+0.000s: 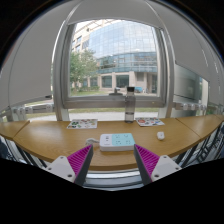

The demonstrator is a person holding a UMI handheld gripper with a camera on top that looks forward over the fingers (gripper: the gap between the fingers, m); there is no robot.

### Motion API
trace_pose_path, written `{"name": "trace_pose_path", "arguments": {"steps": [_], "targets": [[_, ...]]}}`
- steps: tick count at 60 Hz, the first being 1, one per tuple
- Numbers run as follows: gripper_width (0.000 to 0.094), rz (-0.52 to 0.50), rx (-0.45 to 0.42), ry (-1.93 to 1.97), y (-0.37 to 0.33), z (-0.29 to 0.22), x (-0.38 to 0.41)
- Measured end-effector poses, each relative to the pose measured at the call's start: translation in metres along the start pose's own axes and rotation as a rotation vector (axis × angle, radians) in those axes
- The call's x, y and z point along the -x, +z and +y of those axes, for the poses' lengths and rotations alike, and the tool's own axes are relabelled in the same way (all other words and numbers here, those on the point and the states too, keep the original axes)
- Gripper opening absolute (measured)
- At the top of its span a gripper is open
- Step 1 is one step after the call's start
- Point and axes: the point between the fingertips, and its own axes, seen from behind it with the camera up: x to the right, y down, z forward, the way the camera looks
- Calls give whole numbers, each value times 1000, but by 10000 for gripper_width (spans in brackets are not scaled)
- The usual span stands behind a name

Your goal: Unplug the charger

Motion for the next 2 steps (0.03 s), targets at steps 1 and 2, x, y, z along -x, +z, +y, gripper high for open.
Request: {"name": "trace_pose_path", "arguments": {"steps": [1,2], "targets": [[814,0,-1,-1,0,0,0],[814,1,-1,-1,-1,0,0]]}}
